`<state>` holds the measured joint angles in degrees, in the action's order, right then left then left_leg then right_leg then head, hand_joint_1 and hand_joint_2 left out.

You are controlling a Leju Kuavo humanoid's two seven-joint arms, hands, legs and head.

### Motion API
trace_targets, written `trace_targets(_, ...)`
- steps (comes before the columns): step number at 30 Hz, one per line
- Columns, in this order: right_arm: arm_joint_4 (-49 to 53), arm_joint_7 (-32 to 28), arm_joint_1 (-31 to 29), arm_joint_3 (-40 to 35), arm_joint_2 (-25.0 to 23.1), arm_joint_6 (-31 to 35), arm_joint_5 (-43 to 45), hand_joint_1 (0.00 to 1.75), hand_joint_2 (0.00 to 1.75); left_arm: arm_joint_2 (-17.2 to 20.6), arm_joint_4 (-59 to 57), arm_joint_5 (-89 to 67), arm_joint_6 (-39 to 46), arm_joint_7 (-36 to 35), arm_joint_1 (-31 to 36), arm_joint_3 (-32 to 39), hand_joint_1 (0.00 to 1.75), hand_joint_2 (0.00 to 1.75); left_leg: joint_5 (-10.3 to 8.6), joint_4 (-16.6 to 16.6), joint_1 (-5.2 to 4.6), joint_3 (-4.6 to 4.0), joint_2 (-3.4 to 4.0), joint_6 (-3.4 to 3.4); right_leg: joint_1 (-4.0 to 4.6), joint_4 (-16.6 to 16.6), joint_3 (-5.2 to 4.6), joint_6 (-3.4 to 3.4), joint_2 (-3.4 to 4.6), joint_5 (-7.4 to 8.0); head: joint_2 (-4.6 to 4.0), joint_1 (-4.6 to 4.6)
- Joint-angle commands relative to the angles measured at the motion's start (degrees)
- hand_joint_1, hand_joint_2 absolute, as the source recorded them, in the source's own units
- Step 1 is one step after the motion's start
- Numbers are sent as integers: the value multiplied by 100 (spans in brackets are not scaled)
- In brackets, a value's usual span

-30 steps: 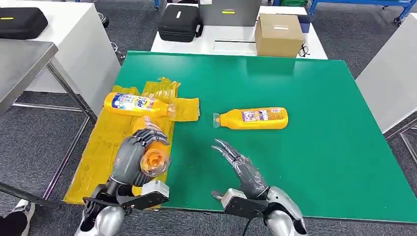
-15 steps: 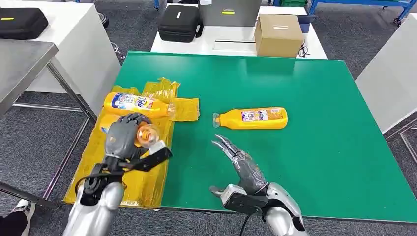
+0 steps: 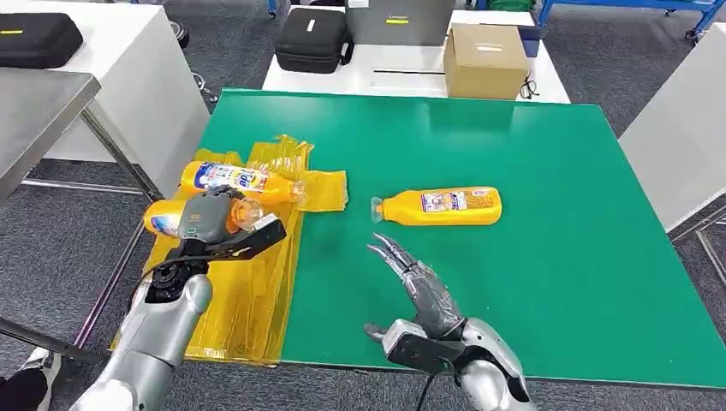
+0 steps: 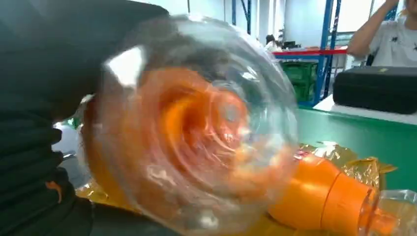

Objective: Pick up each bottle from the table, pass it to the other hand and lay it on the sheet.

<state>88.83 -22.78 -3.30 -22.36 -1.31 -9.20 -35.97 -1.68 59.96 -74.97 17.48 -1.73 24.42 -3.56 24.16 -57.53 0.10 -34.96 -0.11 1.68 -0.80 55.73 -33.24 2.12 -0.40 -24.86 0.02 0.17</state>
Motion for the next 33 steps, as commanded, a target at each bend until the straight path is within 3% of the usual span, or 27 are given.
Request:
trace_targets(1, -69, 206, -33, -126, 68, 203, -252, 0, 175, -194, -658, 827, 307, 842, 431, 217, 0, 175, 3, -2, 6, 8, -10, -7, 6, -1, 12, -7, -8, -5, 0, 0)
trace_targets(11, -515, 610, -160, -156, -59, 906, -1249, 0, 175, -255, 992, 3059, -205, 2276, -471, 93, 0, 175, 13, 1, 6, 25, 12, -8, 6, -4, 26, -8, 13, -8, 0, 2)
trace_targets(16, -1466, 1121, -879, -240, -224, 1437, -2044, 0, 175, -186, 2079, 4226, -882, 2801, -1117, -168, 0, 175, 8, 3, 4, 9, 28, -6, 4, -4, 7, -5, 28, 3, 0, 2)
trace_targets(18, -1863, 1158, -1175, -237, -288, 1499, -2090, 0, 175, -198, 2356, 4499, -1133, 2939, -1301, -256, 0, 175, 18, 2, 7, 27, 56, -10, 7, -5, 17, -10, 58, 3, 0, -2)
trace_targets(24, -2862, 1221, -1917, -231, -456, 1547, -2115, 0, 175, -308, 2957, 4850, -1591, 3127, -1696, -501, 0, 175, 12, 0, 8, 23, 40, -9, 8, -4, 19, -10, 33, -2, 0, 0)
trace_targets(33, -2958, 1205, -1954, -261, -454, 1611, -2132, 0, 175, -293, 2953, 4855, -1600, 3140, -1688, -505, 0, 175, 3, 2, 3, 10, 20, -4, 3, -2, 11, -4, 10, -2, 0, 0)
